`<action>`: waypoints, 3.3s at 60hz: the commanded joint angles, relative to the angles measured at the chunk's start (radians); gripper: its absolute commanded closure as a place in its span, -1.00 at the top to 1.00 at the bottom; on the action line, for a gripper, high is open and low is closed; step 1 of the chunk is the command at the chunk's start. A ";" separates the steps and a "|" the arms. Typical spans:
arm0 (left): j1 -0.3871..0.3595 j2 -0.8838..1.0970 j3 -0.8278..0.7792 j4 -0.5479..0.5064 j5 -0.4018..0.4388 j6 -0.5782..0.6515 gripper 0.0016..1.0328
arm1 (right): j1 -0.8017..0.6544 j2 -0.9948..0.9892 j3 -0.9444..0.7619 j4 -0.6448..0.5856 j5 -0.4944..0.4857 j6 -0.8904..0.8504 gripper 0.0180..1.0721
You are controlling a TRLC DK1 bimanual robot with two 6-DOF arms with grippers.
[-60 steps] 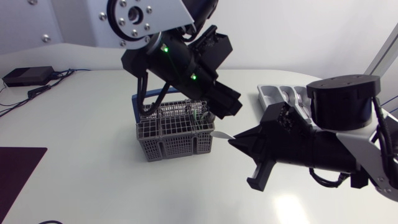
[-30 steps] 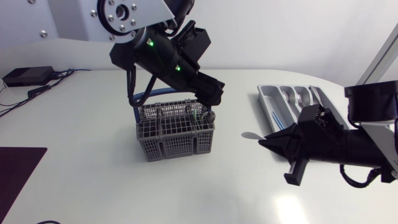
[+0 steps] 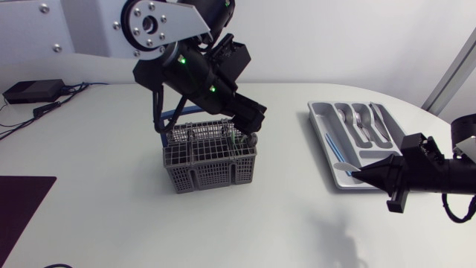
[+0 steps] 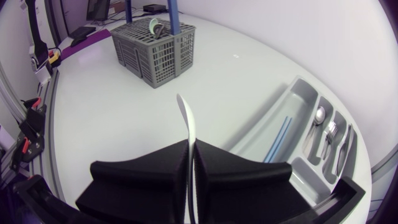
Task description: Unload the cutlery basket into the drawer organizer.
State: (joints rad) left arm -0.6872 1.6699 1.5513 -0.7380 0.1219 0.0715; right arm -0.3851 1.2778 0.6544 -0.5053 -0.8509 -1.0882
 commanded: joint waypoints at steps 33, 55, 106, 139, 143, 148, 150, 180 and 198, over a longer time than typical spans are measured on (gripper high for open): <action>-0.015 0.017 -0.016 0.008 -0.015 -0.002 0.73 | -0.291 0.528 0.363 -0.196 -0.045 -0.530 -0.89; -0.018 0.011 -0.017 0.006 -0.039 -0.002 0.73 | -0.321 0.654 0.491 -0.187 0.026 -0.605 -0.89; -0.031 -0.007 -0.026 0.006 -0.067 -0.004 0.75 | -0.308 0.552 0.419 -0.064 0.062 -0.526 0.61; -0.038 -0.006 -0.073 0.006 -0.145 -0.006 0.75 | -0.152 0.104 0.131 -0.065 -0.010 -0.208 0.66; -0.041 -0.006 -0.074 0.008 -0.146 -0.007 0.75 | -0.113 0.061 0.108 -0.061 -0.010 -0.139 0.66; -0.044 -0.010 -0.076 0.008 -0.146 -0.007 0.75 | -0.052 0.011 0.079 -0.055 -0.005 -0.061 0.65; -0.044 -0.012 -0.076 0.008 -0.146 -0.009 0.75 | -0.024 -0.008 0.073 -0.038 0.000 -0.004 0.65; -0.020 -0.087 -0.157 0.035 -0.146 0.008 0.75 | 0.519 0.014 0.157 0.243 0.283 0.764 0.64; -0.003 -0.130 -0.231 0.098 -0.146 0.030 0.75 | 0.614 0.216 0.320 0.243 0.280 0.947 0.56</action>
State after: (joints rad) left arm -0.7010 1.5665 1.3613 -0.6544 -0.0177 0.0830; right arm 0.2028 1.4437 0.9310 -0.2646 -0.5713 -0.2138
